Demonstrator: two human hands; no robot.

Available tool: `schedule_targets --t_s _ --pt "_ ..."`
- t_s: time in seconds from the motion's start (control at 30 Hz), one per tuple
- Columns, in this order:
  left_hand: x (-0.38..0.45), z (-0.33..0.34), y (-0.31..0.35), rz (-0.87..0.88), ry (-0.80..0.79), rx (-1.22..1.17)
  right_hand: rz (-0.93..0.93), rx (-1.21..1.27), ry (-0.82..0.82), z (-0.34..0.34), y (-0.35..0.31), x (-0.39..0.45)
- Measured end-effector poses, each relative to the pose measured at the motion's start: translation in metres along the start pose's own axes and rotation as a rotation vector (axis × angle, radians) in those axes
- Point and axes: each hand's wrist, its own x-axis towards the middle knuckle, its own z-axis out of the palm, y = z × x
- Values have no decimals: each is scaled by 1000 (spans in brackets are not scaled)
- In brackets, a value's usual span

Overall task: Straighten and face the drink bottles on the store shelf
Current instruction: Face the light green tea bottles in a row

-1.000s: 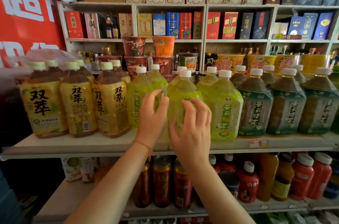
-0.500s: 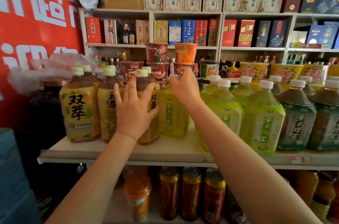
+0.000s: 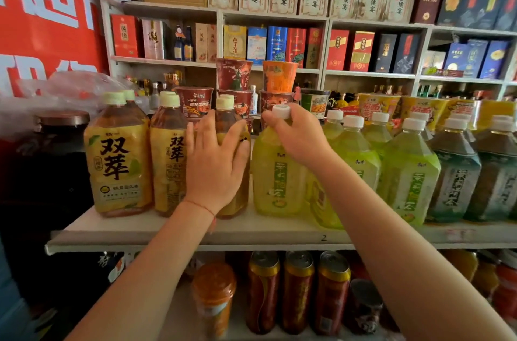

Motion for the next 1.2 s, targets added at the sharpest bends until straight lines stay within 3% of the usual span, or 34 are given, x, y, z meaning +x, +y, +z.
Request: schedule_targets --t_s 0.1,0.2,0.3,0.37,0.47,0.57,0.63,0.77,0.87,1.2 --pt "-7 -10 10 -62 -18 -292 -34 71 -36 -15 -13 -11" --pt "-22 -26 29 -2 88 -565 -32 190 -64 -24 -27 -21" --pt "-26 -44 40 -110 -154 -1030 -10 281 -85 -20 -38 -28" --pt "-23 -46 37 -197 -254 -1207 2 289 -103 -14 -42 -31" --pt "-24 -49 31 -220 -173 -1130 -9 289 -113 -8 -45 -30" --pt "-23 -56 25 -244 -88 -1065 119 383 139 -7 -34 -12" --pt "-23 -62 18 -313 -50 -1059 177 229 254 1 -10 7" --pt "-23 -64 11 -313 -2 -926 387 2 77 34 28 25" --pt "-26 -60 12 -272 -22 -843 364 -37 114 50 37 30" --pt "-32 -55 12 -273 -19 -884 363 -36 110 63 53 38"
